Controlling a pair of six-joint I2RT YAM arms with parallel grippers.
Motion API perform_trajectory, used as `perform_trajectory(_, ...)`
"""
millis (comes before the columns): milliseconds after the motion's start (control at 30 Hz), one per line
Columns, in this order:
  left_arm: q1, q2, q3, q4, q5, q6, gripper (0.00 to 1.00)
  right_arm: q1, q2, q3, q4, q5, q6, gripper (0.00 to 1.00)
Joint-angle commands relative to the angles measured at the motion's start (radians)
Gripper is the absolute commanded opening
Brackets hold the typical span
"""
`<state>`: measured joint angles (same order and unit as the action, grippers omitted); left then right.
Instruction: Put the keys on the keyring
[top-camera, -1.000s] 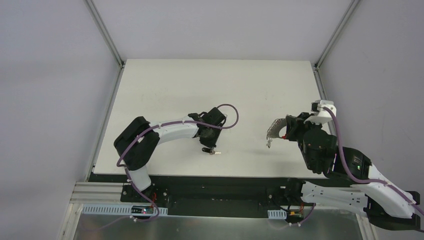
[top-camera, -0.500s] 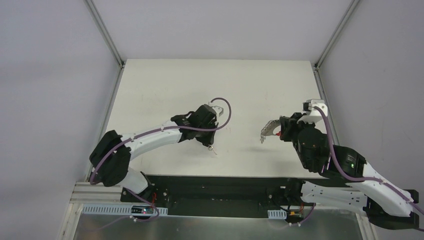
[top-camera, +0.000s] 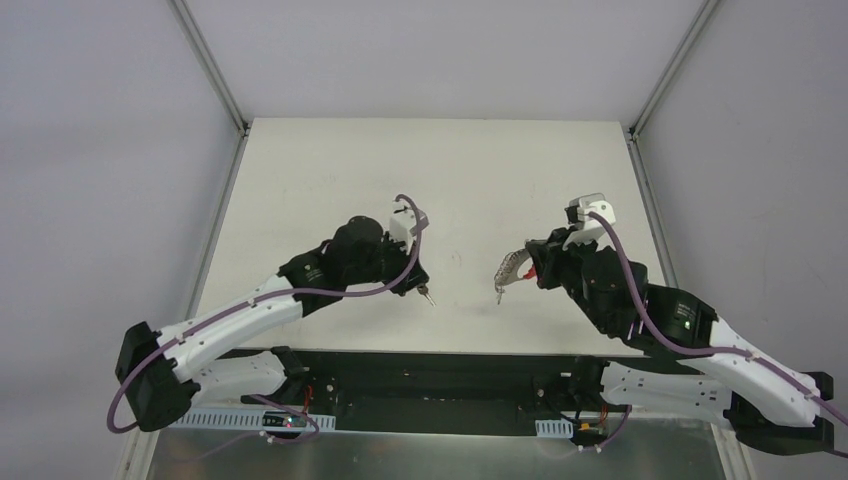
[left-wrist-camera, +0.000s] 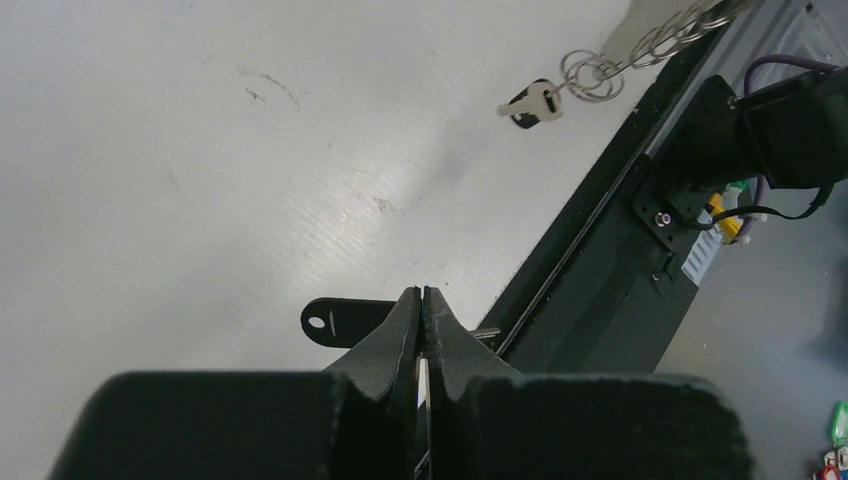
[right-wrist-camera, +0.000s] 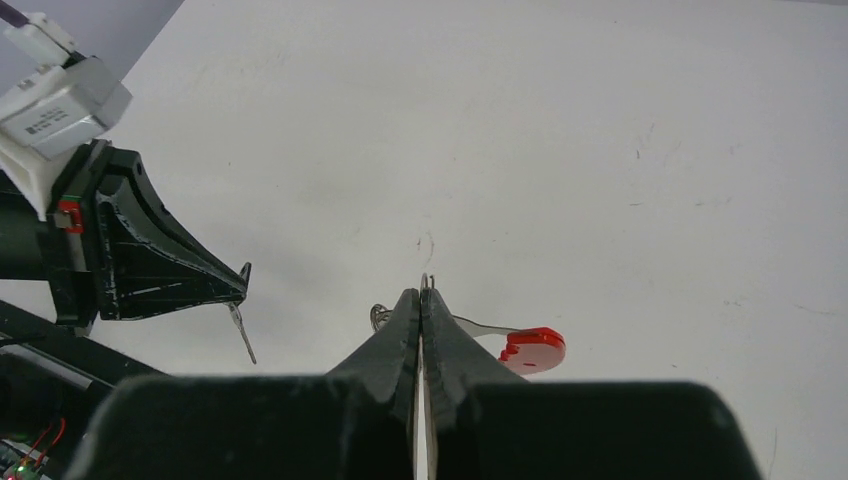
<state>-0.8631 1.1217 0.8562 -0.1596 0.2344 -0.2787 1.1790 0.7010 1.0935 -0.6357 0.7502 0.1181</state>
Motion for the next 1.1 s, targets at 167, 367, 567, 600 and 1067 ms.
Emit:
perform_trajectory(167,0.003,-0.32,-0.221,0.306,-0.345,-0.009,0.0,0.002,0.054,0.018,0.068,-0.04,-0.031,0.0)
perform_trajectory(367,-0.054,-0.053,-0.064,0.118,-0.576,0.005,0.0,0.001,0.087,0.034,0.077,-0.006,-0.036,0.0)
perform_trajectory(567,-0.27,-0.111,-0.049,0.198,-0.636,0.132,0.0,0.001,0.096,0.038,0.061,-0.013,-0.026,0.0)
perform_trajectory(600,-0.178,-0.13,-0.041,0.146,-0.652,0.069,0.0,0.002,0.094,0.036,0.059,0.0,-0.025,0.0)
perform_trajectory(1067,0.03,-0.128,-0.07,0.24,-0.174,-0.027,0.0,0.0,0.111,0.017,0.1,-0.08,-0.041,0.0)
